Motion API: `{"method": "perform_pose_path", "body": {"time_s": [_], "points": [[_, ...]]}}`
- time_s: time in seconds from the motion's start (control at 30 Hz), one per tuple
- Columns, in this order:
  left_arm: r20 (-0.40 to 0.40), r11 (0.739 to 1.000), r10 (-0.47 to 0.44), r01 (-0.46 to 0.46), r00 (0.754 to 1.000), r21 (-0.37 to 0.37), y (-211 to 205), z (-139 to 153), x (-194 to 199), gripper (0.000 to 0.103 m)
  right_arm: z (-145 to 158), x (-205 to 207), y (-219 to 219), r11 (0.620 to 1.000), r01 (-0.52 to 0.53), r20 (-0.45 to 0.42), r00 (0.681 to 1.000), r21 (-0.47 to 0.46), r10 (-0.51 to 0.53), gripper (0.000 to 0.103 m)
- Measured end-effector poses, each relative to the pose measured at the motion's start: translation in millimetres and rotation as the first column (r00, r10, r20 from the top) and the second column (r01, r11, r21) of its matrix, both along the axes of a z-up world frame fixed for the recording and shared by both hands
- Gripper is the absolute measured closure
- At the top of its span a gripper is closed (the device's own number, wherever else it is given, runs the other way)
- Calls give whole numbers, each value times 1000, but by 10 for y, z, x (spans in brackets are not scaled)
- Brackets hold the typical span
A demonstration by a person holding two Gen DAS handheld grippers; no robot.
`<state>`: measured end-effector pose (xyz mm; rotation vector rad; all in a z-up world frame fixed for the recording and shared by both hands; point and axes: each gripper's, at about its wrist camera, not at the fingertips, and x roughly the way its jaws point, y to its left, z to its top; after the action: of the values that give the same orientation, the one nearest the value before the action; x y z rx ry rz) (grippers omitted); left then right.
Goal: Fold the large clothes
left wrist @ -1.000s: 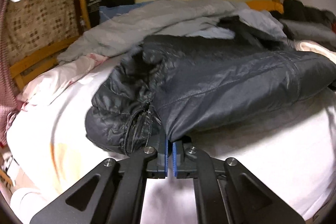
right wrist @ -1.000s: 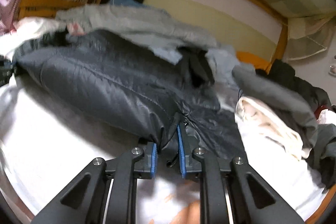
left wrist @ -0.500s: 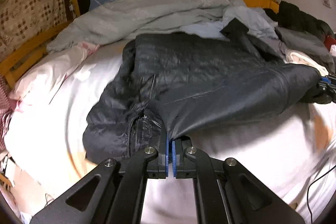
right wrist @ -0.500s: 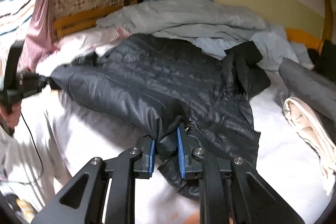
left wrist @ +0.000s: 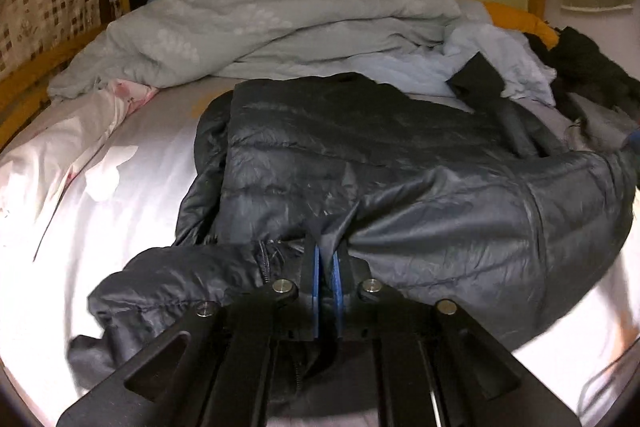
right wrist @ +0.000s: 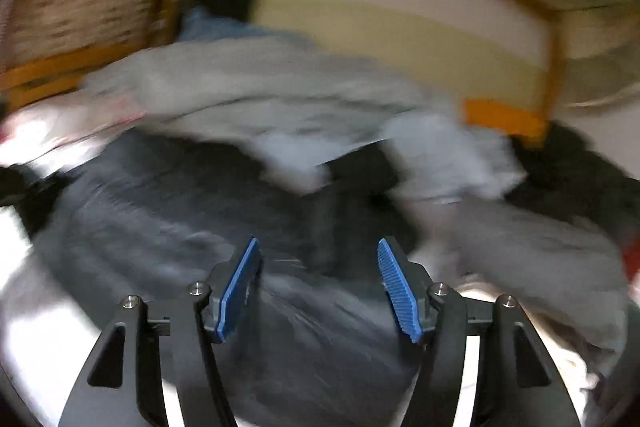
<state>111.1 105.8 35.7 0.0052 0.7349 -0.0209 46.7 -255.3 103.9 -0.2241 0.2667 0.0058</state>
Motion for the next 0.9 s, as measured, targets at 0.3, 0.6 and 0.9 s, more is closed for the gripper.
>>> {"method": "perform_pose_path", "body": {"time_s": [0.3, 0.6, 0.9], "points": [[267, 975, -45, 100, 963, -196, 332, 260, -358, 61, -268, 164, -94, 974, -165, -141, 972, 155, 187, 72], [151, 978, 111, -81, 982, -194, 871, -180, -568, 83, -917, 644, -223, 976, -69, -399, 905, 205, 148, 84], [40, 976, 212, -210, 976, -54, 901, -496, -94, 88, -1125, 883, -221, 983, -15, -489, 866, 181, 103, 84]]}}
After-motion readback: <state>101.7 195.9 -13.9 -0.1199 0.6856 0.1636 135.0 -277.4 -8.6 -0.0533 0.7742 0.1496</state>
